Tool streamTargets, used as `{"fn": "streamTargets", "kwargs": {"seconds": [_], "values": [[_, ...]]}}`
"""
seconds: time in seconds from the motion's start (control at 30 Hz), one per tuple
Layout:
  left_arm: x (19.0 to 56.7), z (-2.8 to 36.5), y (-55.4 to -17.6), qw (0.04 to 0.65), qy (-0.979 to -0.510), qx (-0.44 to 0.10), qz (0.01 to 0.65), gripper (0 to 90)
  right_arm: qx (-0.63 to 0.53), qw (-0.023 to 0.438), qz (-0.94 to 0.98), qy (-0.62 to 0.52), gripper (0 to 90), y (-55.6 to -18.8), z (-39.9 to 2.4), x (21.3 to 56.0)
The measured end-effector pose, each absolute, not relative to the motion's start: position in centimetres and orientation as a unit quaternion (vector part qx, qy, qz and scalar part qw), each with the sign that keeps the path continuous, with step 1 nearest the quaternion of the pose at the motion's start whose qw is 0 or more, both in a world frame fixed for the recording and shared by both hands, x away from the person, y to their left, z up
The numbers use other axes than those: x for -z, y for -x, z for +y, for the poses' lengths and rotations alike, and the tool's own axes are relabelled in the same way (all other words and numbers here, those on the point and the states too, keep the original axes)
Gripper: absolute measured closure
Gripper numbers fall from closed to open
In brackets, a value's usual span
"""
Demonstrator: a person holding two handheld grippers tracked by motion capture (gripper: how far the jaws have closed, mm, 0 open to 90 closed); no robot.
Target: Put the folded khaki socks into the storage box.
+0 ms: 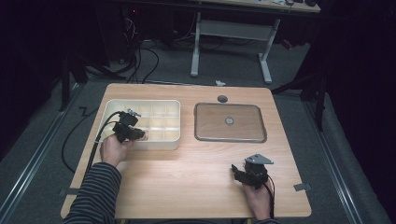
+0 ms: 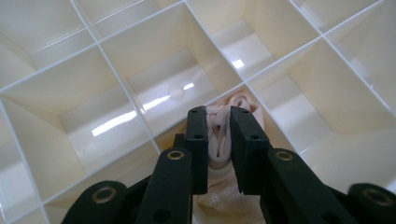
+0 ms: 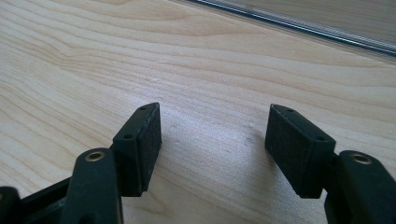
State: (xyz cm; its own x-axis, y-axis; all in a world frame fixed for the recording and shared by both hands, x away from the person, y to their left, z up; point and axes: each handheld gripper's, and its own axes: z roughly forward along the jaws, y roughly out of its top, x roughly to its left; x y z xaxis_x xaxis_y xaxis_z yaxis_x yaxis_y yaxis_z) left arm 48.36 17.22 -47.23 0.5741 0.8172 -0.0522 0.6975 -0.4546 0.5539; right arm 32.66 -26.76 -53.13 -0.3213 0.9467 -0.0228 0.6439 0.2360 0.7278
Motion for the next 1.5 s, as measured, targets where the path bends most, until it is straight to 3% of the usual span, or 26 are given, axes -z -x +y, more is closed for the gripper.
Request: {"fn": "streamTargets", "kwargs": {"seconds": [0.77, 1.5], "values": [[46.1, 17.6, -47.9, 0.301, -0.825, -0.117, 0.465, 48.4, -0.317, 0.239, 0.749, -0.53, 35.9, -32.7, -26.8, 53.1], [43.3, 18.2, -45.7, 0.358, -0.806, -0.129, 0.454, 43.4, -0.317, 0.238, 0.75, -0.53, 35.6, -32.7, -26.8, 53.1]]}}
